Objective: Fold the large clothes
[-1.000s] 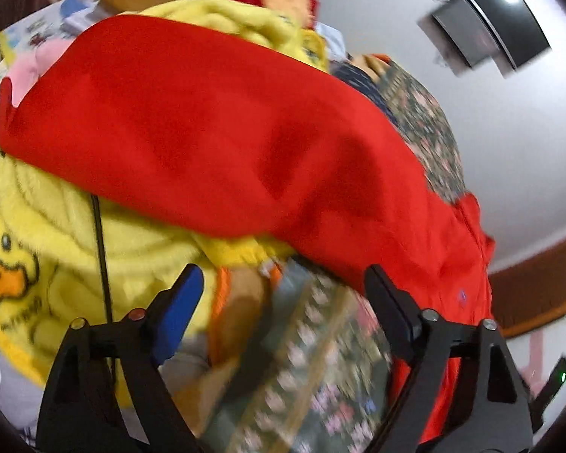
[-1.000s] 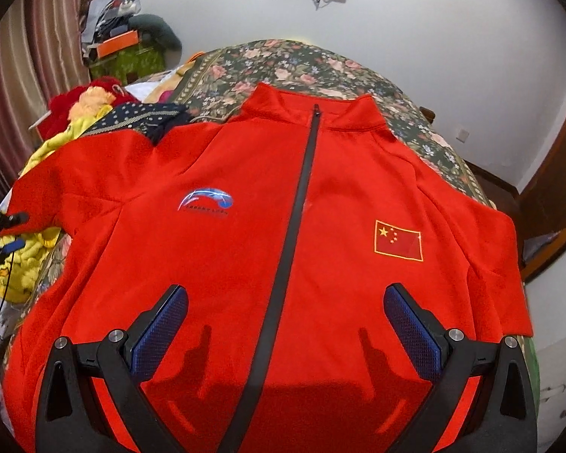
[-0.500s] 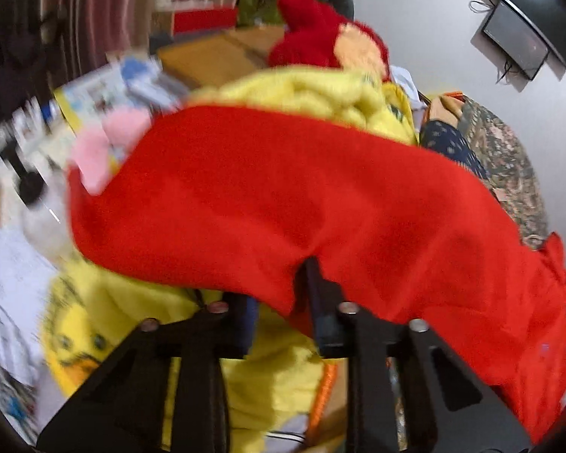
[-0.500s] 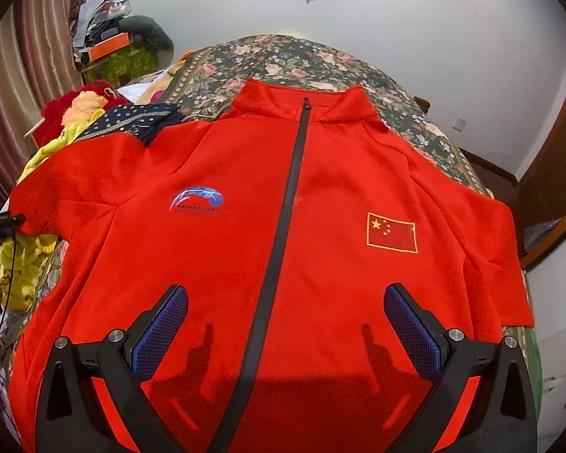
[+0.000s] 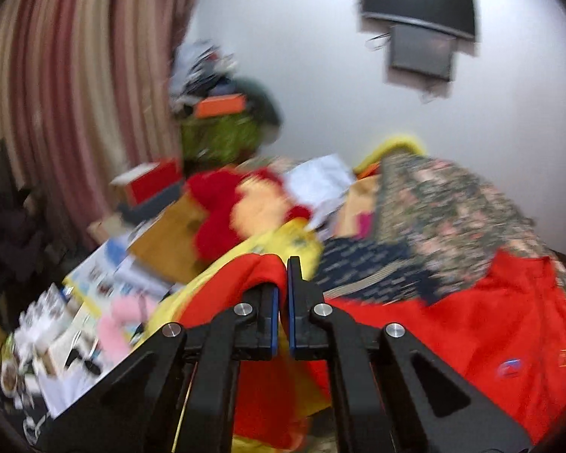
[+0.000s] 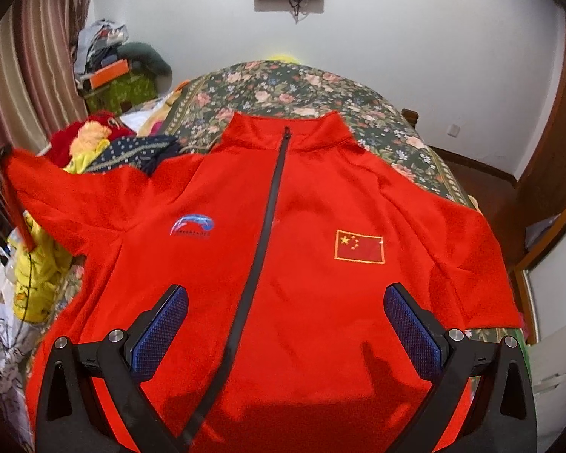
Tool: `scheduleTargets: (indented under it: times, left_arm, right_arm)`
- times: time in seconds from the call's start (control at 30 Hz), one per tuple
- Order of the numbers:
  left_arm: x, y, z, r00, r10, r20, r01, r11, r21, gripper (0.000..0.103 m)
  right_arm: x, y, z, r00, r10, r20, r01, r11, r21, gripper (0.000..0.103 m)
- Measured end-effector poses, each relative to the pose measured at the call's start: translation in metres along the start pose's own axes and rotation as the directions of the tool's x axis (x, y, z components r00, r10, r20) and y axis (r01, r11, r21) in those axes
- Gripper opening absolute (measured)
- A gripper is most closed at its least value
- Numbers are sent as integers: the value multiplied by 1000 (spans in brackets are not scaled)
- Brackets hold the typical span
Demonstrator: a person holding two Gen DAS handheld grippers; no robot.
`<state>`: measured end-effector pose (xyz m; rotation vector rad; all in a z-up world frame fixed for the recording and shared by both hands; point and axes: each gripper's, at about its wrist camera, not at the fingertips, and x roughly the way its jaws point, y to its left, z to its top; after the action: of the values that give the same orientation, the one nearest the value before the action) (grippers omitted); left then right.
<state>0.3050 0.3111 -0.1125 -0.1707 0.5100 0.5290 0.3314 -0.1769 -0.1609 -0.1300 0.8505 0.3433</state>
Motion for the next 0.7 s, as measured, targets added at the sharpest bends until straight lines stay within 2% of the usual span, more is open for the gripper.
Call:
scheduleTargets:
  times: [0.1, 0.17, 0.2, 0.33, 0.43, 0.53, 0.6, 0.7]
  left_arm:
    - [-11, -48, 14, 996, -89, 23, 87, 993, 75, 3]
    - [-14, -83, 19, 985, -170, -1, 169, 979, 112, 3]
    - [-12, -102, 18, 975, -217, -38, 220, 967, 126, 3]
    - [1, -166, 1, 932, -322, -166, 350, 920, 177, 3]
    - [8, -215, -23, 904, -351, -245, 408, 880, 243, 3]
    - [13, -260, -58, 855, -384, -349, 484, 833, 269, 3]
    - [16, -283, -84, 832, -379, -405, 512, 805, 299, 3]
    - [17, -308, -116, 797, -365, -481, 544, 779, 311, 3]
  right_arm:
    - [-9, -13, 1, 1000, 8, 14, -8, 1000, 21, 103]
    - [-13, -21, 2, 1000, 5, 22, -6, 999, 39, 103]
    - [-16, -27, 2, 1000, 1, 30, -3, 999, 51, 103]
    - [-29, -44, 1, 998, -4, 64, -2, 995, 96, 103]
    - [-35, -55, -2, 997, 7, 76, -17, 992, 124, 103]
    - [-38, -62, -6, 997, 8, 82, -20, 990, 136, 103]
    - [-40, -66, -8, 996, 4, 84, -15, 991, 134, 103]
    - [-42, -71, -12, 996, -3, 85, -7, 992, 127, 103]
